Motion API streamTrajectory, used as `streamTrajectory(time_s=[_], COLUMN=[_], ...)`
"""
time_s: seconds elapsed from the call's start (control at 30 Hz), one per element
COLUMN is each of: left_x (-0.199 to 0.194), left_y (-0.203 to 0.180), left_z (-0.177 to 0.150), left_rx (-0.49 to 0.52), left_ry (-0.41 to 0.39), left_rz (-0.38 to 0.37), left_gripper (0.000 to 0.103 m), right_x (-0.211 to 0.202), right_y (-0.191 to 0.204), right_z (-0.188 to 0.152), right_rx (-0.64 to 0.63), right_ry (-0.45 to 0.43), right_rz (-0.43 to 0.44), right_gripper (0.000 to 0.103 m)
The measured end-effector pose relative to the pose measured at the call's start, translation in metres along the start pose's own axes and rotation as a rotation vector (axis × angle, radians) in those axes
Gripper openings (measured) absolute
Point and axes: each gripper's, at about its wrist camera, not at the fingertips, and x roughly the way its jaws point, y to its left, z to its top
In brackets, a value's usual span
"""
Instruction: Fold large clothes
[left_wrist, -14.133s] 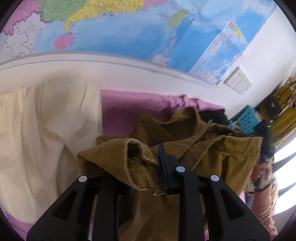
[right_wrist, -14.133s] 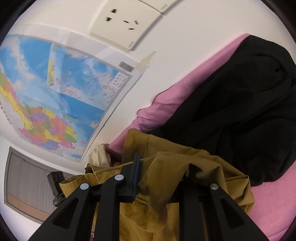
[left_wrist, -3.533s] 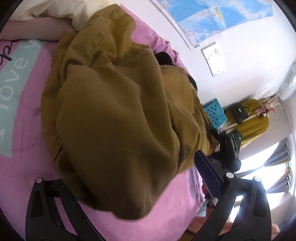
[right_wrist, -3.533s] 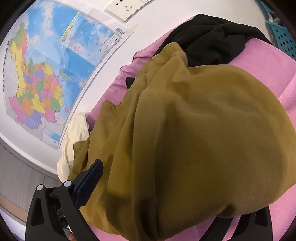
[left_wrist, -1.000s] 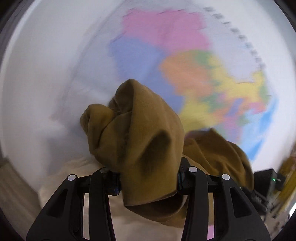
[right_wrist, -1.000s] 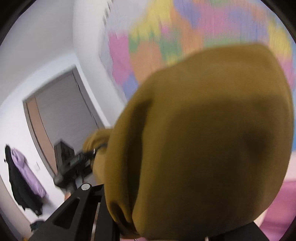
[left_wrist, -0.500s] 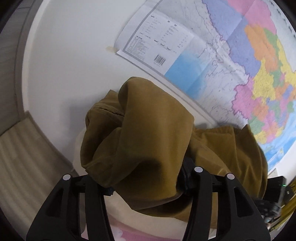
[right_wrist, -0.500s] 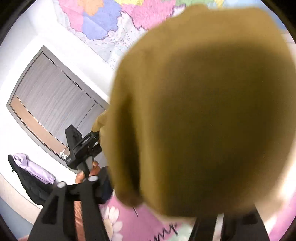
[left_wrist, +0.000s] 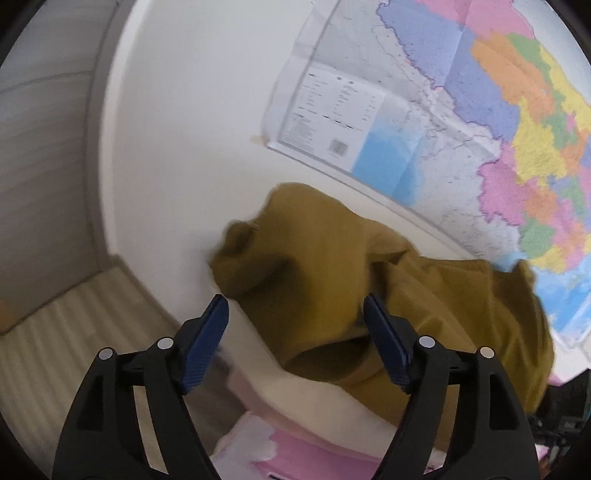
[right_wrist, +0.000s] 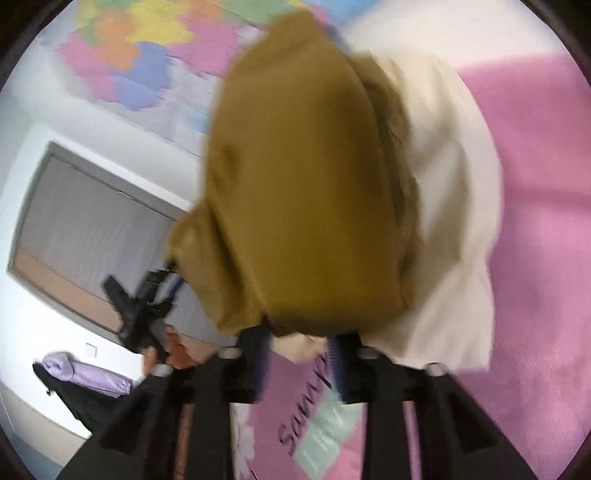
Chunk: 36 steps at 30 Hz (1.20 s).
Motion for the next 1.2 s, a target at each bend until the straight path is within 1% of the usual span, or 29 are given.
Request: streamTrajectory(time_s=[0.03, 0.07, 0.1, 0.13, 0.2, 0.23, 0.27, 0.3, 0.33, 0.37, 0.4, 0.43, 0.47, 0.53, 0.57, 0.6, 0.63, 0.67, 0.7, 0.77, 0.83, 0.9, 0.97, 1.03, 1.07, 1.13, 1.2], left_x=[-0.005, -0.01, -0.015, -0.019, -0.029, -0.035, -0.037, -0.038, -0.039, -0.038, -0.037, -0.034, -0.031, -0.025, -0.022, -0.019, -0.015, -0.011, -0.009, -0.007, -0.007, -0.008, -0.011, -0.015, -0.016, -0.019, -0.024], left_y=[-0.003, -0.006, -0.007, -0.008, -0.014, -0.022, -0.029, -0.034, -0.044, -0.052, -0.059, -0.069, -0.077, -0.091, -0.097, -0.102, -0.108, -0.112, -0.115, -0.12, -0.123, -0.124, -0.124, -0.123, -0.123, -0.124, -0.127], left_z=[0.001, 0.001, 0.002, 0.002, 0.0, -0.003, -0.006, -0.008, -0.012, -0.015, -0.018, -0.022, -0.026, -0.032, -0.036, -0.04, -0.045, -0.048, -0.052, -0.058, -0.062, -0.064, -0.066, -0.068, -0.069, -0.071, -0.074], left_rx=[0.027, 0.041, 0.046, 0.047, 0.069, 0.099, 0.125, 0.143, 0.17, 0.185, 0.197, 0.212, 0.225, 0.248, 0.258, 0.264, 0.27, 0.276, 0.281, 0.301, 0.312, 0.319, 0.318, 0.307, 0.304, 0.306, 0.318], left_ry=[-0.025, -0.04, -0.048, -0.052, -0.051, -0.048, -0.044, -0.041, -0.028, -0.019, -0.013, 0.0, 0.015, 0.035, 0.046, 0.062, 0.075, 0.086, 0.095, 0.095, 0.096, 0.103, 0.108, 0.118, 0.122, 0.114, 0.103], left_rz=[0.022, 0.046, 0.043, 0.028, -0.014, -0.047, -0.07, -0.089, -0.142, -0.167, -0.178, -0.198, -0.211, -0.204, -0.207, -0.206, -0.2, -0.203, -0.197, -0.172, -0.153, -0.138, -0.133, -0.134, -0.133, -0.114, -0.078], left_gripper=[0.078, 0.078, 0.078, 0.079, 0.081, 0.084, 0.086, 0.086, 0.087, 0.087, 0.087, 0.087, 0.088, 0.09, 0.092, 0.092, 0.094, 0.096, 0.096, 0.098, 0.098, 0.098, 0.098, 0.098, 0.098, 0.098, 0.098], right_x=[-0.004, -0.012, -0.019, -0.027, -0.034, -0.034, -0.04, -0.046, -0.048, -0.045, -0.041, -0.032, -0.023, -0.009, -0.005, 0.007, 0.014, 0.025, 0.029, 0.032, 0.03, 0.024, 0.018, 0.014, 0.014, 0.014, 0.016], right_y=[0.004, 0.014, 0.02, 0.031, 0.05, 0.066, 0.079, 0.095, 0.106, 0.118, 0.127, 0.135, 0.135, 0.132, 0.131, 0.122, 0.107, 0.092, 0.079, 0.057, 0.054, 0.06, 0.068, 0.079, 0.084, 0.09, 0.099], right_z=[0.002, 0.001, -0.002, -0.006, -0.021, -0.028, -0.032, -0.033, -0.029, -0.02, -0.011, 0.001, 0.011, 0.025, 0.026, 0.032, 0.034, 0.038, 0.036, 0.039, 0.039, 0.036, 0.03, 0.021, 0.017, 0.007, -0.004], right_rx=[-0.022, -0.069, -0.113, -0.183, -0.302, -0.382, -0.459, -0.536, -0.589, -0.623, -0.637, -0.642, -0.65, -0.65, -0.648, -0.631, -0.6, -0.55, -0.525, -0.447, -0.429, -0.441, -0.469, -0.509, -0.529, -0.553, -0.591], right_ry=[-0.001, -0.018, -0.028, -0.034, -0.045, -0.059, -0.091, -0.15, -0.192, -0.213, -0.249, -0.266, -0.26, -0.267, -0.253, -0.216, -0.196, -0.157, -0.133, -0.117, -0.118, -0.131, -0.15, -0.168, -0.173, -0.175, -0.187], right_rz=[-0.014, -0.046, -0.081, -0.117, -0.171, -0.201, -0.239, -0.292, -0.318, -0.327, -0.346, -0.363, -0.364, -0.397, -0.414, -0.437, -0.466, -0.482, -0.478, -0.424, -0.405, -0.411, -0.423, -0.417, -0.416, -0.416, -0.426], right_gripper=[0.034, 0.038, 0.044, 0.044, 0.044, 0.044, 0.044, 0.044, 0.044, 0.045, 0.046, 0.046, 0.046, 0.046, 0.047, 0.046, 0.046, 0.047, 0.047, 0.047, 0.047, 0.048, 0.052, 0.061, 0.062, 0.069, 0.08])
